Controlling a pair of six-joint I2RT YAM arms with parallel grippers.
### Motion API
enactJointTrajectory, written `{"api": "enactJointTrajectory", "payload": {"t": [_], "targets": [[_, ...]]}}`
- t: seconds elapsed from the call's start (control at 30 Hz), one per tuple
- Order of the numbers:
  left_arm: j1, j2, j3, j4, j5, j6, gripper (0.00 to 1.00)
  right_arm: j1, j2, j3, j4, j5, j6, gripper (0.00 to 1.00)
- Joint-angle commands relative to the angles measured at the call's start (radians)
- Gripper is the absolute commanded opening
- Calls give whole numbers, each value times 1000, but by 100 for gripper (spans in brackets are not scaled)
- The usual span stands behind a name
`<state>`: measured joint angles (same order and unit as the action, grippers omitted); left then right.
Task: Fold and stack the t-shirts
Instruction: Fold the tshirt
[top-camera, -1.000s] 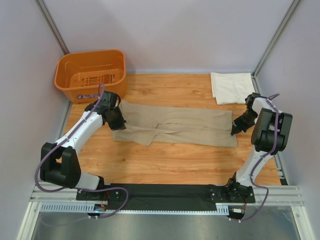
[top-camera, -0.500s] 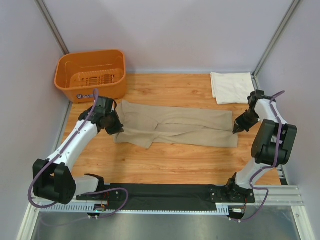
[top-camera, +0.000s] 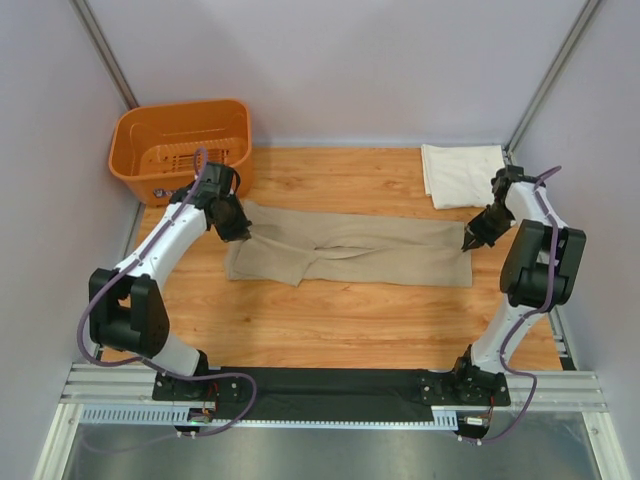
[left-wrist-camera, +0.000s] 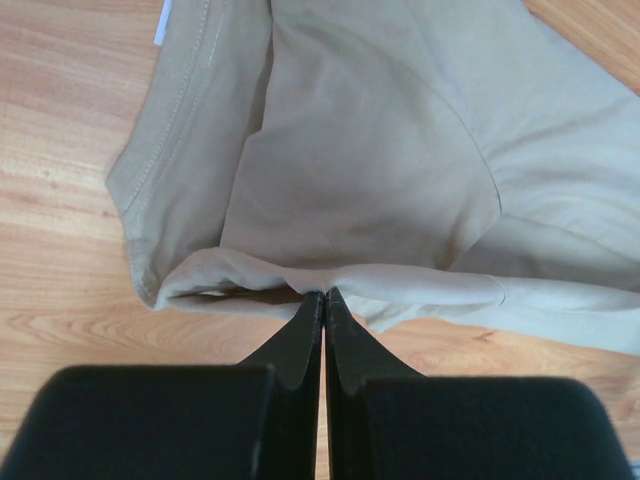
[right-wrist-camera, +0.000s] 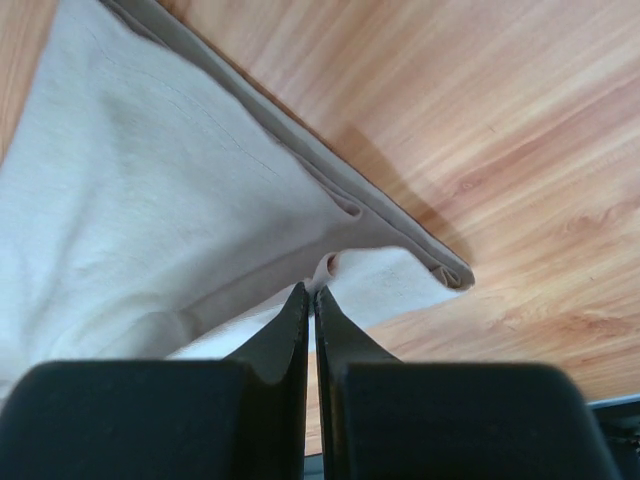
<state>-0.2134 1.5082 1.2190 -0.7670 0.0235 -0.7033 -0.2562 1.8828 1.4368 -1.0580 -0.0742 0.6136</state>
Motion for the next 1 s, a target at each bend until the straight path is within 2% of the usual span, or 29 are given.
{"api": "enactJointTrajectory", "payload": {"t": [0.0,0.37,0.97], "targets": [[9,32,56,1,-19,25,0,3,42,71,-3,-18,-17,0],[28,127,94,18,-16,28,0,17,156,165,-19,-33,-28,0],[36,260,186,31,-20,60,0,23,228,258,-43,-7,-26,2]]}}
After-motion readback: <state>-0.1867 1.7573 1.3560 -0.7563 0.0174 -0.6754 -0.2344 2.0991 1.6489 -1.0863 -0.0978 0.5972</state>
